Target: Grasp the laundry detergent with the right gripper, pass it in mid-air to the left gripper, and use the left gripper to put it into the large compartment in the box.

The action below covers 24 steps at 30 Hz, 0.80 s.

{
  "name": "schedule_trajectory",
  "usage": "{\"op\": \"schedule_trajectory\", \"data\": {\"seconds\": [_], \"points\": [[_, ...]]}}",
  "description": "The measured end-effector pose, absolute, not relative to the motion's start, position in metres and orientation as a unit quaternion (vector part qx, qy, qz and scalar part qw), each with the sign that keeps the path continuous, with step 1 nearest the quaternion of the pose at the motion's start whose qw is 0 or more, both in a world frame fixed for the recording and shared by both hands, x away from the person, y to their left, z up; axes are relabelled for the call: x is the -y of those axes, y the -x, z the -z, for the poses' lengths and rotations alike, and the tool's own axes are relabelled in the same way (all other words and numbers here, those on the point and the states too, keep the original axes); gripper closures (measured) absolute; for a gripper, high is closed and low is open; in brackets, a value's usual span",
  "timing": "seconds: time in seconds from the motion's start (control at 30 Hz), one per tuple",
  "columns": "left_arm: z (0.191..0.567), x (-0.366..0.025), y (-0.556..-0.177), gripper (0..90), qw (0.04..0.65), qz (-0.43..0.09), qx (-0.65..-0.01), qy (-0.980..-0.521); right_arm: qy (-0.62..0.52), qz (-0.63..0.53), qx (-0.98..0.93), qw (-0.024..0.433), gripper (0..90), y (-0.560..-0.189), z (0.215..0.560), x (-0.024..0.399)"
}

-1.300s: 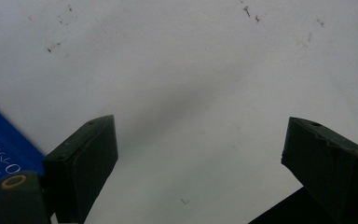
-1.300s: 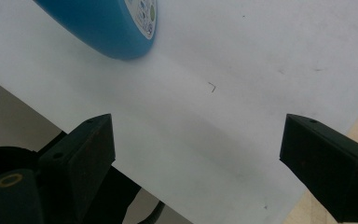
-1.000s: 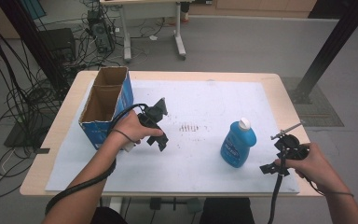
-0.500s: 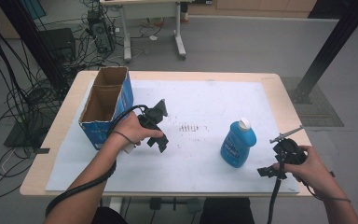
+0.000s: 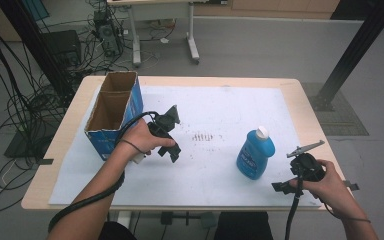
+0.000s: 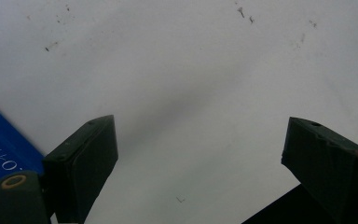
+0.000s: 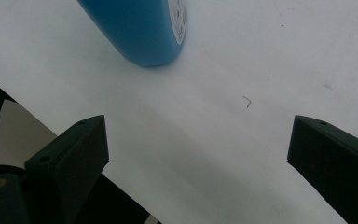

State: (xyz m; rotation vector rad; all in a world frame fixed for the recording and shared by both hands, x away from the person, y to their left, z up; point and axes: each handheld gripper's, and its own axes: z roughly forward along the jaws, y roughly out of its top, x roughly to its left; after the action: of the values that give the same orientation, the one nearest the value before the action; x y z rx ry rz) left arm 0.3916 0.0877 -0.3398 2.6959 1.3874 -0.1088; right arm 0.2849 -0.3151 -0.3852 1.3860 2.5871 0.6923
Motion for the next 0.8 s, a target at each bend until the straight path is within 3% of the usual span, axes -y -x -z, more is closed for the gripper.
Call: {"op": "schedule_trajectory", "data": {"seconds": [0.8], "points": [[0.340,-0.088,-0.391,10.7,0.058,0.039,-0.458,-0.886,-0.439,-0.304,-0.840,0.094,4.9,-0.275,0.405,0.304]]}}
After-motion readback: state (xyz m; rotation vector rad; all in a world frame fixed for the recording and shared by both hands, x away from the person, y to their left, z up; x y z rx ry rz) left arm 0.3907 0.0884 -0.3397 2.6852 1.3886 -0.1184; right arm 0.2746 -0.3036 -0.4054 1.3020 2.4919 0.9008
